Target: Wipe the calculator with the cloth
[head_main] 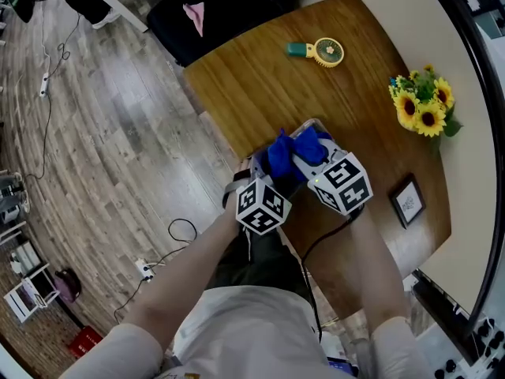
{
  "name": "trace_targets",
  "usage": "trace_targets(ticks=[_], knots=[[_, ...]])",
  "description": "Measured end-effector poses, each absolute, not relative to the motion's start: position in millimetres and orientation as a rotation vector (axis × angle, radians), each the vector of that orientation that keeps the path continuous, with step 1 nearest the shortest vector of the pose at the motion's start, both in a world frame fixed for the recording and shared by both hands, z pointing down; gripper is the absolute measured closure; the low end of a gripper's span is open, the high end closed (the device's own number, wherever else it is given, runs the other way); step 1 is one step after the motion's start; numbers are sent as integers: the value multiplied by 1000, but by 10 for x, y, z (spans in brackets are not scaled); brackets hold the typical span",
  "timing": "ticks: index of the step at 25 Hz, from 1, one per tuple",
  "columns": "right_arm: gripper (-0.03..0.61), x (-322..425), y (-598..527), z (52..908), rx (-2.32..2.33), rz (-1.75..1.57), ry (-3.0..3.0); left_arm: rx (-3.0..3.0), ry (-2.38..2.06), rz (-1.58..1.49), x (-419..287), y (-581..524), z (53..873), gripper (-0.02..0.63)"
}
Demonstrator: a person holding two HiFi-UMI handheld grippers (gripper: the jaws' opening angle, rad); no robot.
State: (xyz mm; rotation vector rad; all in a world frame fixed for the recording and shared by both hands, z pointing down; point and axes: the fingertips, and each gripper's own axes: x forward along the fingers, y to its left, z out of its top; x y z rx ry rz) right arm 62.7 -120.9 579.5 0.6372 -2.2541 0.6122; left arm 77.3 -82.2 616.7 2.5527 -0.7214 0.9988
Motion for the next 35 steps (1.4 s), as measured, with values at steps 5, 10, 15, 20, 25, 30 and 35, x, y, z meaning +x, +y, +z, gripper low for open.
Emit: trace_targets(ticks=[5,10,15,20,25,30,35], knots=[[492,1015,-1638,5768,853,538,-2179,2550,-718,999,761,-824,6162,164],[491,1329,-1813,5628,1050,530,-2116,2550,-711,998,757,-809,6148,164],[491,920,-1420,5348,898,523,-2238,2546,-711,1003,748,-800,6151,164],[489,366,-815,5398,573,616,-2300,2550,-708,1000,758,-808,6139,164],[491,389,-696,5712,493,711,-2275,2555,-710,1004,747,-803,6145,164],[486,617,-782,5751,457,634,-2235,2553,-706,1004,761,-806,6150,164],[476,1044,-1019,5765,584,592,-2181,2551,-703,1003,760,-807,6150,164]])
